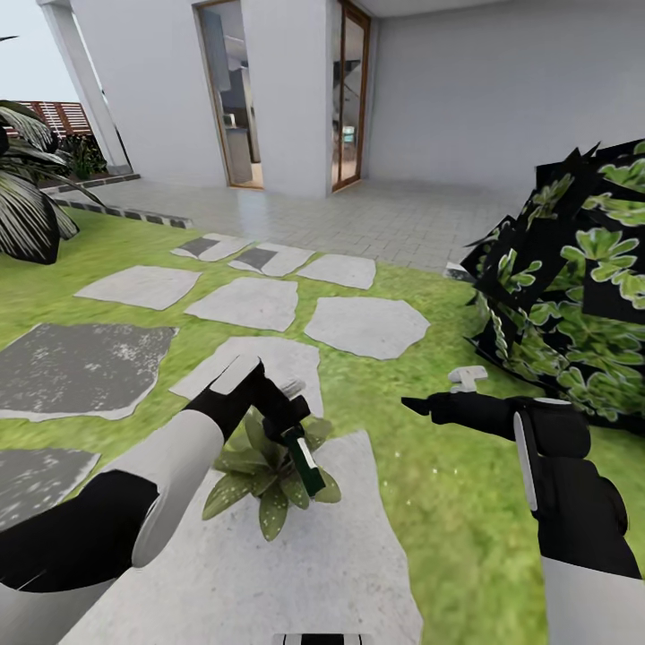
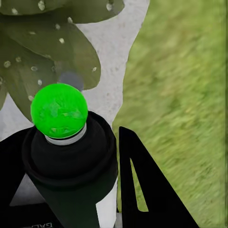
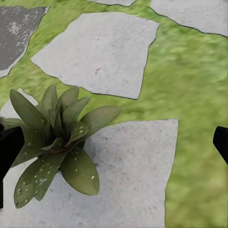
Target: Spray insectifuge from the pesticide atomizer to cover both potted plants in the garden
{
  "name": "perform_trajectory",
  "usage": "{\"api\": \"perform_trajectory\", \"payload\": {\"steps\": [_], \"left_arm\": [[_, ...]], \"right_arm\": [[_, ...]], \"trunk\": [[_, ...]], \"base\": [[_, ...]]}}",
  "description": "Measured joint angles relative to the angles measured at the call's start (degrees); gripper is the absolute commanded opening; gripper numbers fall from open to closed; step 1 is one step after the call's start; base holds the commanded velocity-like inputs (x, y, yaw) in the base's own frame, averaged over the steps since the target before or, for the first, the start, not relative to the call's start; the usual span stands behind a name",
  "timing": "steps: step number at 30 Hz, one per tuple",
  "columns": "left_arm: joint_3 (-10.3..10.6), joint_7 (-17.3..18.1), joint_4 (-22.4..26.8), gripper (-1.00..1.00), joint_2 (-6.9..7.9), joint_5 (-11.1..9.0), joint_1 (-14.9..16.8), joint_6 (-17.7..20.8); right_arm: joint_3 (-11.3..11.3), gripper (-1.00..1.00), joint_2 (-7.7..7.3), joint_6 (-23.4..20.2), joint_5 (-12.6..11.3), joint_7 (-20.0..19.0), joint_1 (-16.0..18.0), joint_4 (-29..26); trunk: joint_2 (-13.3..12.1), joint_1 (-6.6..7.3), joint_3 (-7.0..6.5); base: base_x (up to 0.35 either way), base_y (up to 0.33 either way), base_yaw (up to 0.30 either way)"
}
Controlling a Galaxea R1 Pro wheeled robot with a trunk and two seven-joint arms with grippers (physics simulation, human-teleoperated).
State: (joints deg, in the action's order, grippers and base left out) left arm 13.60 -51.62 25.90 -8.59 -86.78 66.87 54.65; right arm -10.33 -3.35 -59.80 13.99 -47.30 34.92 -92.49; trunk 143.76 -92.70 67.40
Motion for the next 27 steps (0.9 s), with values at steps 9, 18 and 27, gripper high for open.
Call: {"api": "perform_trajectory", "payload": {"steps": [9, 18, 27], "left_arm": [[-10.2, -6.9, 6.4, -1.00, 1.15, 0.2, -2.9, -0.3], [-15.5, -15.3, 10.7, -1.00, 3.03, 0.2, -5.9, -3.7], [-15.5, -18.2, 11.4, -1.00, 2.63, -0.2, -5.7, -6.5]], "right_arm": [[0.1, 1.00, 0.09, 0.0, 0.0, 0.0, -0.1, 0.0], [0.2, 1.00, 0.10, 0.0, 0.0, 0.0, -0.1, 0.0], [0.3, 1.00, 0.18, 0.0, 0.0, 0.0, -0.1, 0.0]], "trunk": [[0.0, -0.02, 0.00], [0.0, -0.02, 0.00], [0.0, -0.02, 0.00]], "base": [[0.021, 0.015, 0.000], [0.000, 0.000, 0.000], [0.000, 0.000, 0.000]]}}
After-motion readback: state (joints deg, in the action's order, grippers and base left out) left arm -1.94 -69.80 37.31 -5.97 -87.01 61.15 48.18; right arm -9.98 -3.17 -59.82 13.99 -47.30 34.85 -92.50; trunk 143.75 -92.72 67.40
